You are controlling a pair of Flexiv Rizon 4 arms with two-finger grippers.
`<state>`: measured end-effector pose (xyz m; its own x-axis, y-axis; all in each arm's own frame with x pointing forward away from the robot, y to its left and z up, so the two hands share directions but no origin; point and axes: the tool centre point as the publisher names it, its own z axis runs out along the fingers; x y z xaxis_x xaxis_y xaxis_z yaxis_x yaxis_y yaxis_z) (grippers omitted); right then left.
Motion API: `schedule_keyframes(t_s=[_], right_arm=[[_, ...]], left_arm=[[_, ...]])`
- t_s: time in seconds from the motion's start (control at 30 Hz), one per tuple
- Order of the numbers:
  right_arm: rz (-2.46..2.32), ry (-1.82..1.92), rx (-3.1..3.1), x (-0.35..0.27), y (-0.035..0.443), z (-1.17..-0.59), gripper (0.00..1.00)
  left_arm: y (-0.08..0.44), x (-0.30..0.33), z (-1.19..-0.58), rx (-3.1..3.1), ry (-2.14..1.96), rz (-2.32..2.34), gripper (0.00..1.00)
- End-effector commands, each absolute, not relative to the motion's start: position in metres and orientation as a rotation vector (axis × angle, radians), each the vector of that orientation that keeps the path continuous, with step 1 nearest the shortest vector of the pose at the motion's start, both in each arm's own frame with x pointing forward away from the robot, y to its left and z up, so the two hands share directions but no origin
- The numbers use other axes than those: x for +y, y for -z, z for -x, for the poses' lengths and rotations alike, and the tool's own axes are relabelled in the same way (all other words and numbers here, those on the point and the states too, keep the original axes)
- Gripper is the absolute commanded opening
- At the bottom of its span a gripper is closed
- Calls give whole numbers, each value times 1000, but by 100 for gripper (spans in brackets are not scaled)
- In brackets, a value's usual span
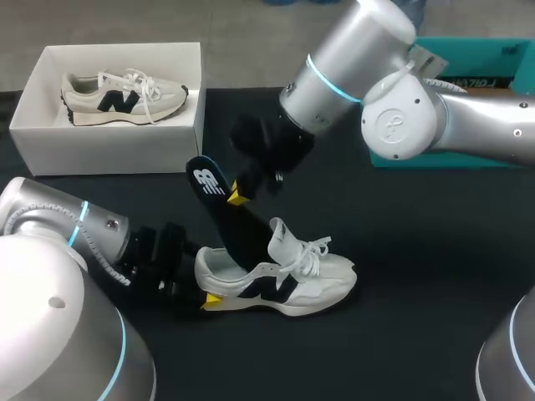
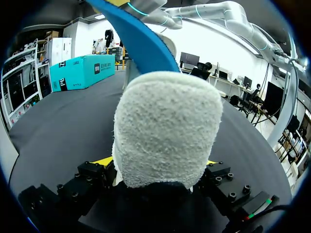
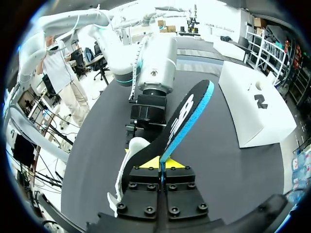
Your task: Take the shoe out of the shoebox, open the shoe tongue, remove and reinsert the insole, then place the shoe into the shoebox
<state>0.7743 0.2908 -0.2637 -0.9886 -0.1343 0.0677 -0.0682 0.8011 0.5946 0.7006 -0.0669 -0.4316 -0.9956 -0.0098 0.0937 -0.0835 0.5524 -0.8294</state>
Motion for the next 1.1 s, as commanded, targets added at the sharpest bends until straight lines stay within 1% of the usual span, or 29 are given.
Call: schedule_keyframes(t_s=[0.03, 0.27, 0.6, 1.1], right_arm=[[-172, 944, -2894, 293, 253, -781, 0], [-151, 968, -2933, 290, 225, -793, 0], [-157, 1164, -2968, 269, 195, -809, 0], [-157, 1164, -2968, 269, 195, -809, 0]], left_arm=[[439, -68, -701, -2703, -1440, -81, 0], [439, -68, -701, -2703, -1440, -81, 0], [439, -68, -701, -2703, -1440, -81, 0], [439, -68, -701, -2703, -1440, -81, 0]])
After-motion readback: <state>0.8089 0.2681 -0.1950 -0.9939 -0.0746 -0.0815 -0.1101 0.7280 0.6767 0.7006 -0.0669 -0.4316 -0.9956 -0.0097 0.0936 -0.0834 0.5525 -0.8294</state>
